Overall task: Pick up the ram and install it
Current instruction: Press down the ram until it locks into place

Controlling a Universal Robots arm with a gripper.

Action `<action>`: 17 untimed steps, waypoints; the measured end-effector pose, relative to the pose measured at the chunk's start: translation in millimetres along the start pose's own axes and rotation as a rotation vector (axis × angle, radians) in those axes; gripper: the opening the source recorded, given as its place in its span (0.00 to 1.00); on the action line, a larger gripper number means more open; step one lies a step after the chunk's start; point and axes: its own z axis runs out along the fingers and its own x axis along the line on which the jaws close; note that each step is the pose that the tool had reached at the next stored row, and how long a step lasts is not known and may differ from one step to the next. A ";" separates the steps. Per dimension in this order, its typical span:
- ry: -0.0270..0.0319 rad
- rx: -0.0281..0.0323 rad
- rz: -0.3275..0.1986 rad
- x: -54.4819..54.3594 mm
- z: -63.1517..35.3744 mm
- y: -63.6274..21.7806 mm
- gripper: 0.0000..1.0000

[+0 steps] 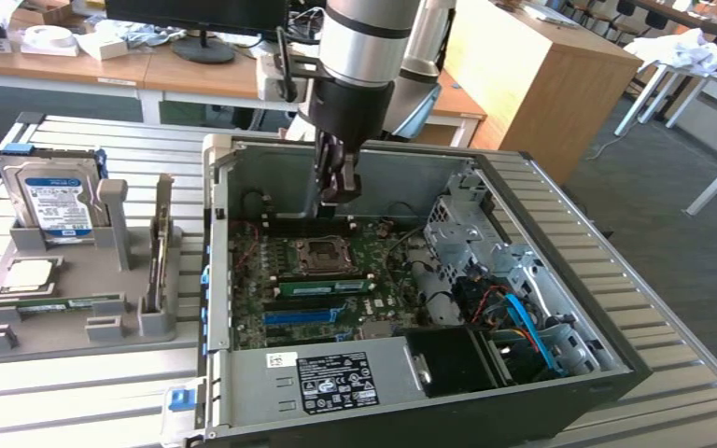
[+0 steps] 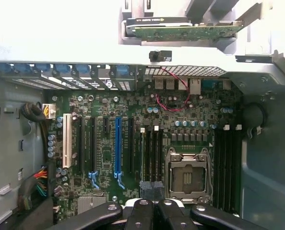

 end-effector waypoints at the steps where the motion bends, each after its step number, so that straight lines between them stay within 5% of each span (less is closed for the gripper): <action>1: 0.0000 0.0001 0.000 0.0 0.0 0.0 0.10; 8: 0.0004 -0.0002 0.000 0.0 -0.2 -2.4 0.10; 17: 0.0003 -0.0001 0.000 0.0 -0.2 -17.2 0.10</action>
